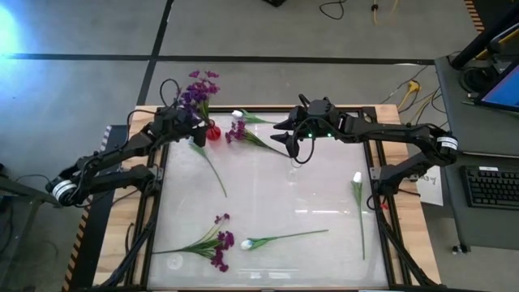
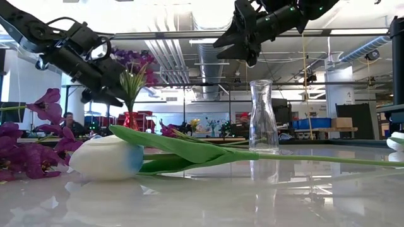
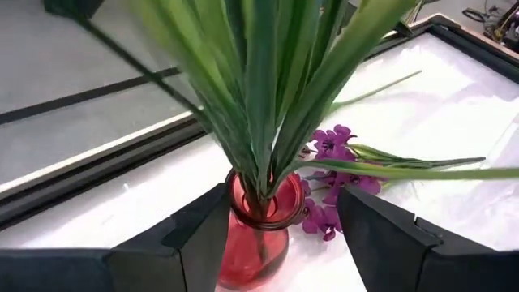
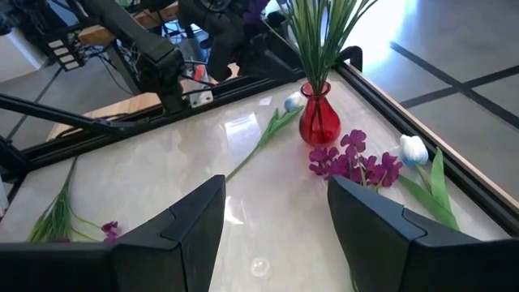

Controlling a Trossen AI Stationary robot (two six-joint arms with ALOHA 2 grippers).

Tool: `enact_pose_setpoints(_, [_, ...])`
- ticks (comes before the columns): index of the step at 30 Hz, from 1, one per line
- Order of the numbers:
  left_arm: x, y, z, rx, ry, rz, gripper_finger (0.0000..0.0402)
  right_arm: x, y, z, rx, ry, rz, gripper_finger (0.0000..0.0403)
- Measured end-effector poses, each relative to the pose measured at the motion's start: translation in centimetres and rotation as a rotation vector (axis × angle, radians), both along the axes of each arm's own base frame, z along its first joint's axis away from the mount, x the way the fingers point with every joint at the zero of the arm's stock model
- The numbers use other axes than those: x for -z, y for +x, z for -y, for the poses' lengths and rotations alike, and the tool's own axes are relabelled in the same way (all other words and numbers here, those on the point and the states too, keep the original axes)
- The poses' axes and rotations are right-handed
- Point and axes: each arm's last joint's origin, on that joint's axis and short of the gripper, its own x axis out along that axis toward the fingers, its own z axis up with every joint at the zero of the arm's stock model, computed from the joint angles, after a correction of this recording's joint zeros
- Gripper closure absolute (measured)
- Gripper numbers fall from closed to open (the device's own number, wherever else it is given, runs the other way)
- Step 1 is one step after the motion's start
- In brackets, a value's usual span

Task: Sort flowers into vase by color
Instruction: Put the white flower into the transparent vase

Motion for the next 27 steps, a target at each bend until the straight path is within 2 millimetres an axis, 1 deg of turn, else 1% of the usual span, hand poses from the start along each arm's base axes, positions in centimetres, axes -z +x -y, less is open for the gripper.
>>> enact_pose_setpoints(14, [0.7,-0.4,0.5,-0.062,-0.162,0.009,0.0186,0.0,0.0,0.0,0.009,0.004,-0.002,0.0193])
enact_pose_setpoints(21, [0.7,-0.5,1.2,0.021,-0.252,0.057,0.0186,0.0,0.0,0.0,0.016,0.023,0.000,0.0193])
enact_pose_setpoints(27, [0.7,-0.9,1.7,0.018,-0.316,0.064,0.0186,0.1,0.0,0.0,0.020,0.036,-0.010,0.0193])
